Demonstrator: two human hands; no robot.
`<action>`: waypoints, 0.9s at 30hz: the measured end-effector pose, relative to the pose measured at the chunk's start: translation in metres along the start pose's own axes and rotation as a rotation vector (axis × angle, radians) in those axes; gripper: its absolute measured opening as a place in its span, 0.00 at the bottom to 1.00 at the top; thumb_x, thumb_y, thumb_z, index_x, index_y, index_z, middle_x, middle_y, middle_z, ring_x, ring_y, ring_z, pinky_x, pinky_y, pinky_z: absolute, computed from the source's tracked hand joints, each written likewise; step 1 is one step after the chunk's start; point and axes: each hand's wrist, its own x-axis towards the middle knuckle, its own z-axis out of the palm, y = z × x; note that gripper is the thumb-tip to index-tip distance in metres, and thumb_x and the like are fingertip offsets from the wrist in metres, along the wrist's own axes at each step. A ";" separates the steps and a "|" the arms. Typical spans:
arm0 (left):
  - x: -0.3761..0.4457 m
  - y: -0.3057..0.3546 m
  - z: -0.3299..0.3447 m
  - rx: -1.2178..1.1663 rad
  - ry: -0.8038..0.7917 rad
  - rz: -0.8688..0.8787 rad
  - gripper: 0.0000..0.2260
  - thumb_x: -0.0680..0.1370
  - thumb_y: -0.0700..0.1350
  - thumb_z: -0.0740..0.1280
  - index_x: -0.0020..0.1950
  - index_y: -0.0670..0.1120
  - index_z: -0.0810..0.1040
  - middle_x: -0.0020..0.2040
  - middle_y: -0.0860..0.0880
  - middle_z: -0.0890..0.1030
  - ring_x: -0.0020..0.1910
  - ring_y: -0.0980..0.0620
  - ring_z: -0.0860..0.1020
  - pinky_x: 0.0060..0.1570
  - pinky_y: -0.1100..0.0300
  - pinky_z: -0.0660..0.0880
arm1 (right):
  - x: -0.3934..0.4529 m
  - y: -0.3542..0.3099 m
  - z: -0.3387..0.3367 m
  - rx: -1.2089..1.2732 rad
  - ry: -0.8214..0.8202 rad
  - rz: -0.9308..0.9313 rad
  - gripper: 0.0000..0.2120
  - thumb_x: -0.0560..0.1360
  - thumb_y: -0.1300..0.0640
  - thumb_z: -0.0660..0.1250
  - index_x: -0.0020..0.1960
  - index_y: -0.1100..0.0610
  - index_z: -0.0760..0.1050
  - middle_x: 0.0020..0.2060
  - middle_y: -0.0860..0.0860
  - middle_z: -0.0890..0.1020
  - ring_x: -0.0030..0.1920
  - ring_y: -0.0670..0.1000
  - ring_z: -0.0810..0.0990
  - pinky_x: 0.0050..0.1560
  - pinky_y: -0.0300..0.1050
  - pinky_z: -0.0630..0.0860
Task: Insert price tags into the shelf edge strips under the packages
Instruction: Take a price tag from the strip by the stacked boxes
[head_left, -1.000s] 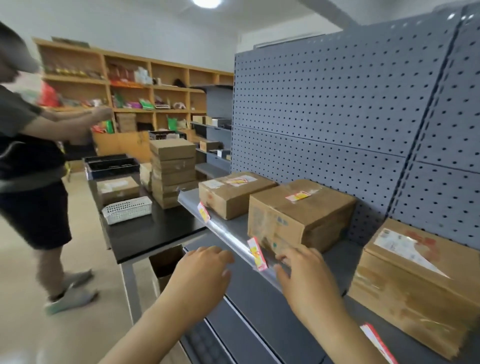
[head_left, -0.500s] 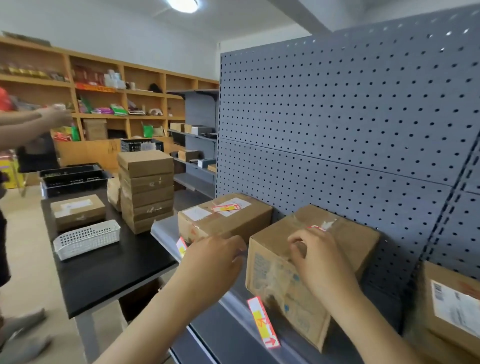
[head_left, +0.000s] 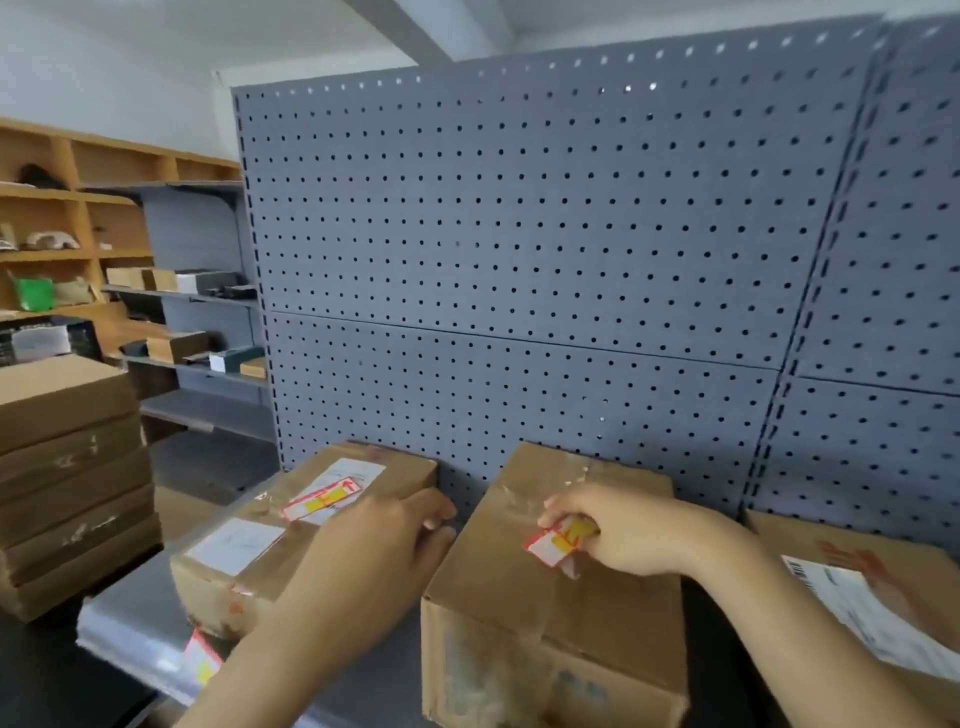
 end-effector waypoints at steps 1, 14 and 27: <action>0.004 0.000 0.000 -0.011 -0.007 0.029 0.12 0.75 0.56 0.58 0.52 0.57 0.77 0.46 0.58 0.81 0.44 0.56 0.79 0.44 0.56 0.77 | -0.002 -0.001 -0.001 -0.030 0.010 0.017 0.16 0.78 0.60 0.58 0.62 0.44 0.72 0.60 0.44 0.76 0.56 0.48 0.75 0.58 0.48 0.74; 0.024 0.019 0.002 -0.069 -0.006 0.272 0.07 0.77 0.51 0.62 0.53 0.55 0.78 0.47 0.56 0.81 0.44 0.54 0.80 0.45 0.55 0.78 | -0.034 -0.015 0.001 0.035 0.290 0.154 0.10 0.75 0.59 0.67 0.56 0.53 0.75 0.48 0.46 0.70 0.48 0.47 0.71 0.46 0.38 0.69; 0.022 0.121 0.041 -0.076 -0.091 0.566 0.11 0.80 0.53 0.57 0.60 0.54 0.73 0.56 0.53 0.78 0.51 0.53 0.78 0.49 0.58 0.77 | -0.156 0.012 0.016 -0.007 0.579 0.501 0.04 0.76 0.56 0.64 0.48 0.47 0.76 0.45 0.47 0.80 0.45 0.49 0.76 0.44 0.47 0.75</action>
